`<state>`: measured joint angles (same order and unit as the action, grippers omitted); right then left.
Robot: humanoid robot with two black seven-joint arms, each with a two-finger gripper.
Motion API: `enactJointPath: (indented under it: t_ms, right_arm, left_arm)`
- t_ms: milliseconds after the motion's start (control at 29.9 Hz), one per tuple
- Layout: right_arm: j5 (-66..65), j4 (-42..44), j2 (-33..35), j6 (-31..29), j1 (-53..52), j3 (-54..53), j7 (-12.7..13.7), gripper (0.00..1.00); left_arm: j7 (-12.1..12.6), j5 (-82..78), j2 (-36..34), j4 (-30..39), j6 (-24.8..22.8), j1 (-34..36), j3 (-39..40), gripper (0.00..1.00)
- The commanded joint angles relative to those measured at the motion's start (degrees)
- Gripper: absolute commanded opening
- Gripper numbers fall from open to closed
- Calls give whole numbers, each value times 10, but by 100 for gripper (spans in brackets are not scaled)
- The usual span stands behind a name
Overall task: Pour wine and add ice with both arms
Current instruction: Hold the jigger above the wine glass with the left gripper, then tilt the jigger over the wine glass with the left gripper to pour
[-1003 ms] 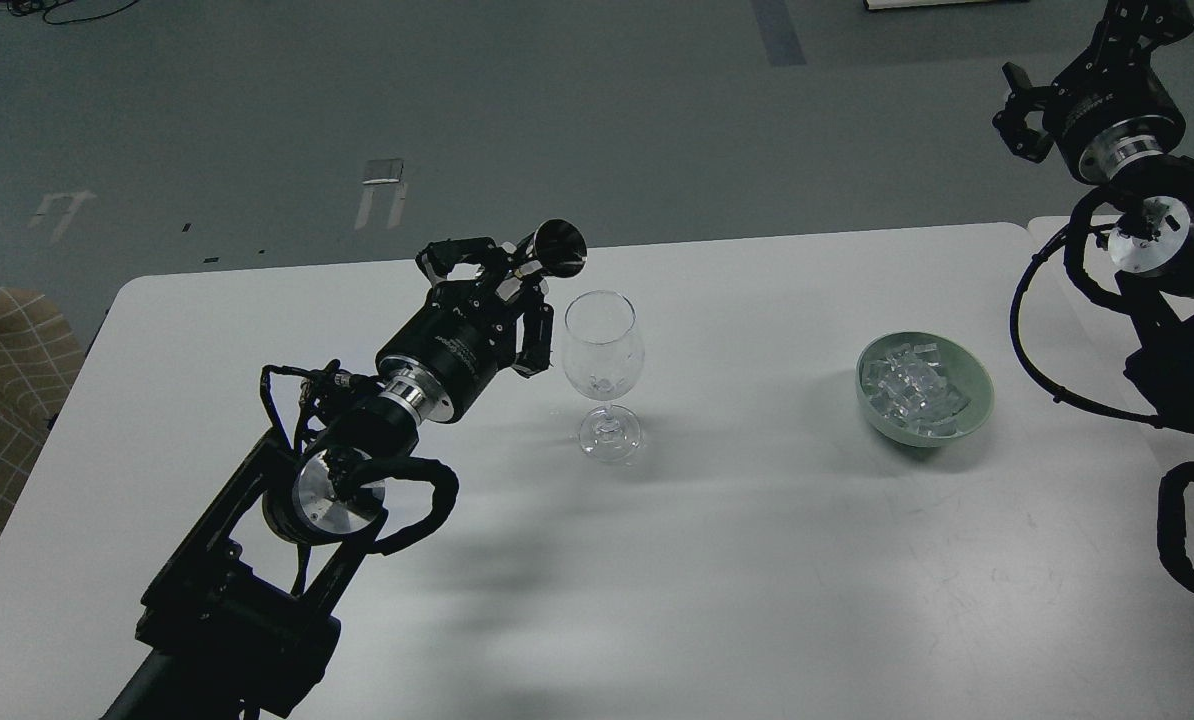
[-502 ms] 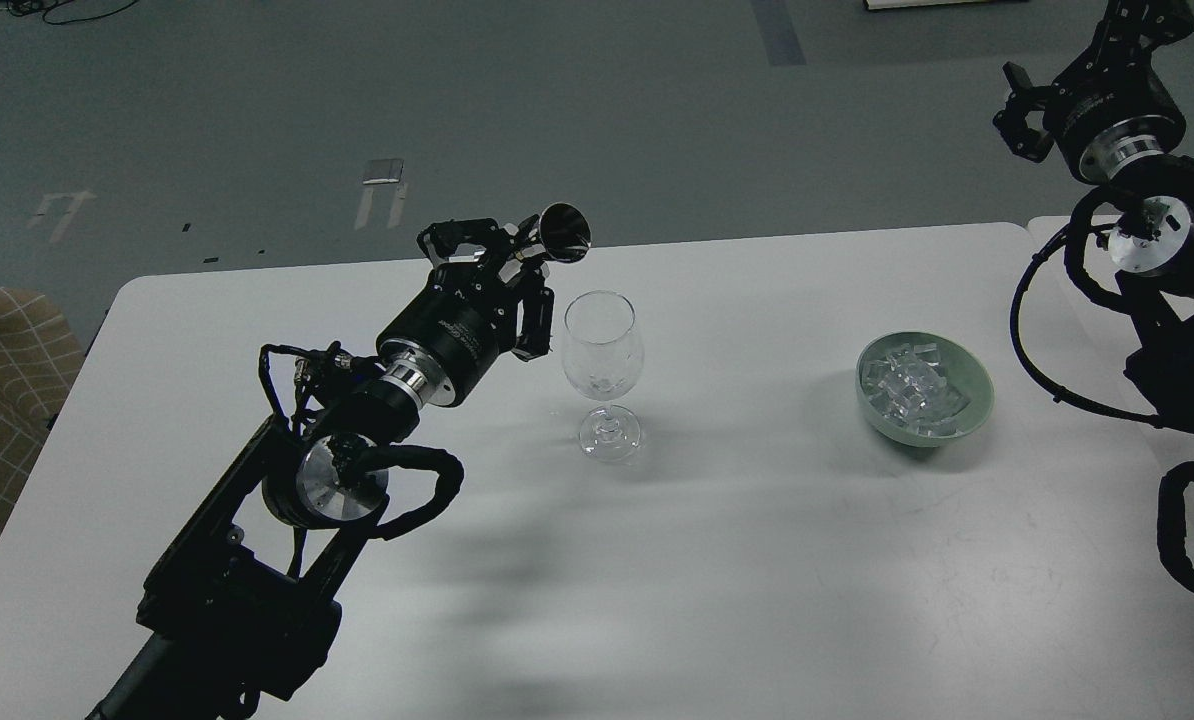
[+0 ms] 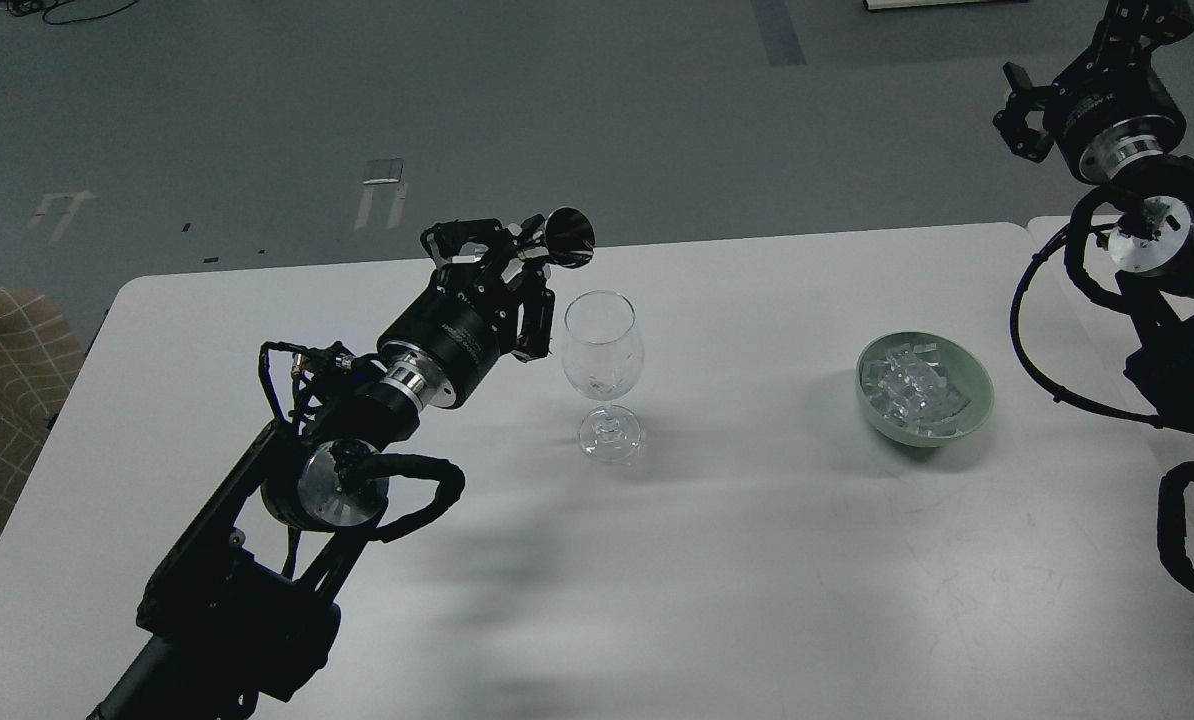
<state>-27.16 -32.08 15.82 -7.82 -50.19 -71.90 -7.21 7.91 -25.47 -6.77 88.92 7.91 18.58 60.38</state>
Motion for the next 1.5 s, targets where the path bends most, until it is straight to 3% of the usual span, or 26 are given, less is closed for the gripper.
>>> enactJointPath:
  t_ms: [0, 1471]
  right_arm:
    - [0, 0, 1, 0, 0, 0, 0, 100]
    - [0, 0, 1, 0, 0, 0, 0, 100]
  left_arm:
    - [-1, 0, 0, -1, 0, 1, 0, 0]
    - [0, -133, -20, -7, -24, 9, -5, 0]
